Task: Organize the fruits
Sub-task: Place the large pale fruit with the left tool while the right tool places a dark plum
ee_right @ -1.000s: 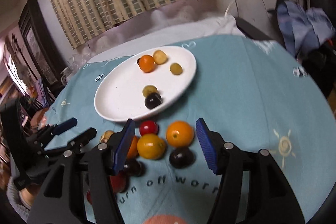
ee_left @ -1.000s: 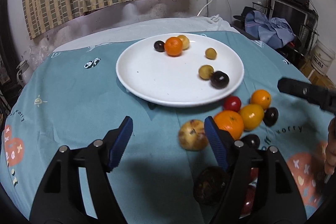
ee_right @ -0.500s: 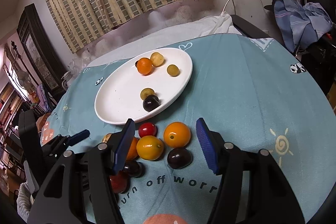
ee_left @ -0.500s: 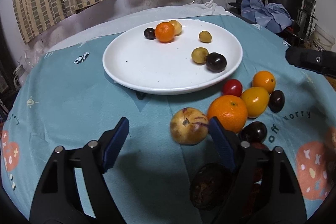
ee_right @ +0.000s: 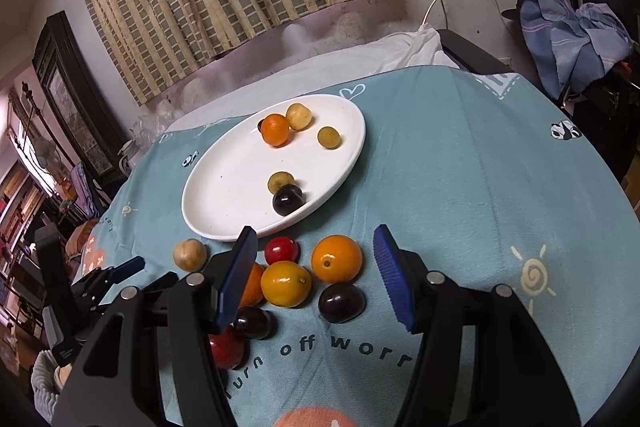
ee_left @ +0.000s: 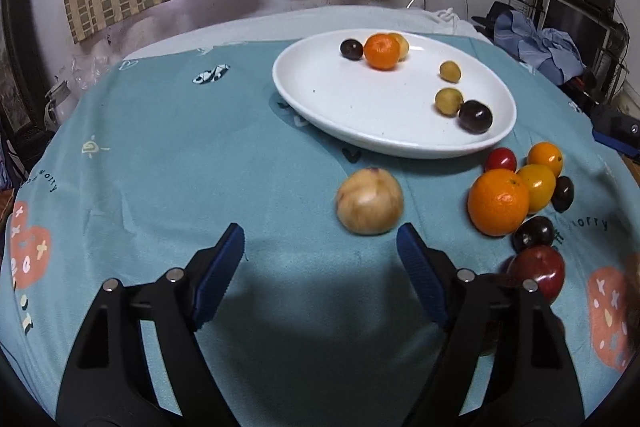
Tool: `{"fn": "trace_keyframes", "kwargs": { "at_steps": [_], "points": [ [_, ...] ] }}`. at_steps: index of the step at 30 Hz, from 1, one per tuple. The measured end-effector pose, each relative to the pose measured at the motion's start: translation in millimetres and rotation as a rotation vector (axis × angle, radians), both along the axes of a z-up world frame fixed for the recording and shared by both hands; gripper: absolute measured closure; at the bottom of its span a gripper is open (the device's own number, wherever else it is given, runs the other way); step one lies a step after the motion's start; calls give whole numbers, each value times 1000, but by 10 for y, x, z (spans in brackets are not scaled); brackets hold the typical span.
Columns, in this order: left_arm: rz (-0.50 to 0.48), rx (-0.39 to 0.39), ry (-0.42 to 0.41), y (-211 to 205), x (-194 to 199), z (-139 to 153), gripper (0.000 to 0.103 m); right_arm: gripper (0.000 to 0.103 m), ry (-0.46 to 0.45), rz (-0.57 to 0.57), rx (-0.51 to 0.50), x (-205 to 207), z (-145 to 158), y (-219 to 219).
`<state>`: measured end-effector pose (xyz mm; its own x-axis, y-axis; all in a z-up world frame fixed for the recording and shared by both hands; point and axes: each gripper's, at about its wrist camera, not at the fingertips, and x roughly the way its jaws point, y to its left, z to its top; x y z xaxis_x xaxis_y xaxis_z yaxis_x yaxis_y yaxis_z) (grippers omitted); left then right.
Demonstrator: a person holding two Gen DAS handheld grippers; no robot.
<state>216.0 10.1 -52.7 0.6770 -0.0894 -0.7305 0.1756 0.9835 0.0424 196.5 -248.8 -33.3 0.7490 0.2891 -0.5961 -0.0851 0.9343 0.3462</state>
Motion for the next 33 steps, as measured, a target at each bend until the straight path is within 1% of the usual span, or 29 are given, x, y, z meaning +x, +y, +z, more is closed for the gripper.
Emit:
{"fn": "trace_keyframes", "kwargs": {
  "at_steps": [2,4,6,8,11,12,13,16,17,18,20,23,27,29,30,32,33],
  "points": [
    [8,-11,1,11,24,-6,24,42,-1,1,0,-5,-1,1],
    [14,-35,1,6,86,6,29,42,-1,4,-6,-1,-7,14],
    [-4,-47,3,-53,141,9,32,42,2,7,-17,8,-23,32],
    [-22,-36,1,-128,175,-1,36,42,10,8,-23,24,-49,45],
    [-54,-17,19,-218,231,-47,48,42,17,5,-29,34,-70,49],
    [-63,-24,35,-230,260,-68,55,42,20,5,-31,40,-78,49],
    [-74,-44,57,-230,297,-90,57,42,21,5,-33,40,-80,51],
    [-76,-68,73,-213,331,-112,58,42,25,13,-46,43,-94,73],
    [-78,-69,73,-212,329,-114,58,42,27,17,-51,43,-100,82],
    [-81,-70,72,-212,324,-113,62,42,29,21,-57,45,-102,93],
    [-85,-62,68,-200,281,-103,63,42,33,35,-84,24,-121,116],
    [-77,-59,65,-123,166,-86,63,42,48,47,-159,-25,-181,154],
    [-66,-62,58,-83,121,-72,63,43,98,61,-246,-62,-355,174],
    [-68,-59,62,-86,122,-87,63,49,110,68,-275,-63,-420,184],
    [-67,-57,64,-93,127,-96,63,49,114,69,-281,-46,-444,184],
    [-66,-57,64,-88,123,-97,63,55,118,76,-288,-26,-488,200],
    [-66,-56,64,-92,124,-98,63,56,119,84,-290,-22,-507,211]
  ]
}}
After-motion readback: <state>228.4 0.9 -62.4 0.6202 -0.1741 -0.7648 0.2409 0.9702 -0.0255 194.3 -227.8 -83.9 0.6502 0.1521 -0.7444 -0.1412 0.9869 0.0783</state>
